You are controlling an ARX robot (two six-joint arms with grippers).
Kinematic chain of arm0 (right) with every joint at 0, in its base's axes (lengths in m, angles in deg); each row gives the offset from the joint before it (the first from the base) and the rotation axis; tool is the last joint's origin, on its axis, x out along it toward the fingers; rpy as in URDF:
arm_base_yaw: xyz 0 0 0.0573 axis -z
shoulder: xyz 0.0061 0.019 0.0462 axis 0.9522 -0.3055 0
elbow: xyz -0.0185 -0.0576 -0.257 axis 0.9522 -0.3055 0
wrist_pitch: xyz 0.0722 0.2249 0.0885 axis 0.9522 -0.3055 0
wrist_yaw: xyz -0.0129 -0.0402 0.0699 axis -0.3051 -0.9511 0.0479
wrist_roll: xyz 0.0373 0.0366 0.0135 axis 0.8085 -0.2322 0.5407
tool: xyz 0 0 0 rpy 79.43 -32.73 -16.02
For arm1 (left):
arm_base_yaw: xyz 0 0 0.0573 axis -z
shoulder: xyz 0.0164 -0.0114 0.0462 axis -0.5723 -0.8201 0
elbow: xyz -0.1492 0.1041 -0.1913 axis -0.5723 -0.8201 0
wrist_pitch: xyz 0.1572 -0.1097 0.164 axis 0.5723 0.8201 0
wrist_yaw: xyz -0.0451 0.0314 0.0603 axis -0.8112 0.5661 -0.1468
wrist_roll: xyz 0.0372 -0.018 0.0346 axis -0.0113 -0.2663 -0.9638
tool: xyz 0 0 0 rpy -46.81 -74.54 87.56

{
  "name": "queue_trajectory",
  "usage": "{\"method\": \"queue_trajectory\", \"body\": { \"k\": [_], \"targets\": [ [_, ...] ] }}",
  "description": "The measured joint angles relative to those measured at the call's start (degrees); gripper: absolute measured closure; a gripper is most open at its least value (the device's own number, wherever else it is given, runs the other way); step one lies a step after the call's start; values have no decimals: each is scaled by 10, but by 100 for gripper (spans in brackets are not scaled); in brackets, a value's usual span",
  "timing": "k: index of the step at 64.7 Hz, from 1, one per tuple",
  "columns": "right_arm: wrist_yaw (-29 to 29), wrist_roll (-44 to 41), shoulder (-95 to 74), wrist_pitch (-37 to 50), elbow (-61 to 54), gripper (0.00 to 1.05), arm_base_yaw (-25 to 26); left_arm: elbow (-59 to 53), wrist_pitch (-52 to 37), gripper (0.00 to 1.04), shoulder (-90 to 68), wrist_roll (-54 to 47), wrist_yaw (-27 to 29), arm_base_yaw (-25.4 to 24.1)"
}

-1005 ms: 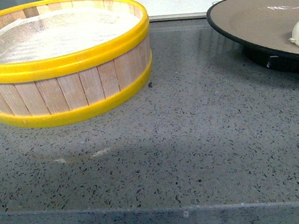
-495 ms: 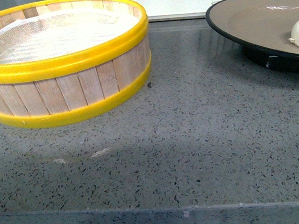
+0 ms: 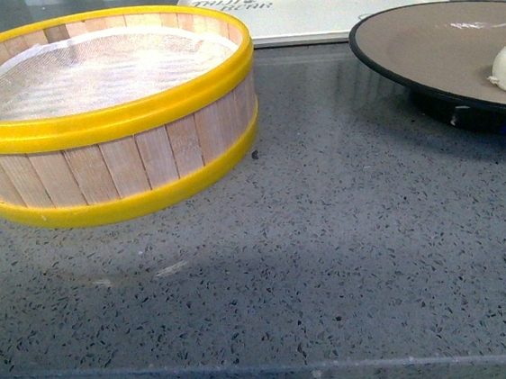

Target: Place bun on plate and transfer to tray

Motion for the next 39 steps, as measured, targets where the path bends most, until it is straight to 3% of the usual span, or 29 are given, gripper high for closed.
{"method": "queue_trajectory", "body": {
  "k": [14, 39],
  "targets": [
    [53, 192, -77, -12, 15, 9, -9, 0, 0, 7, 0, 0, 0, 0],
    [71, 306, -111, 47, -9, 9, -63, 0, 0, 7, 0, 0, 0, 0]
  ]
}}
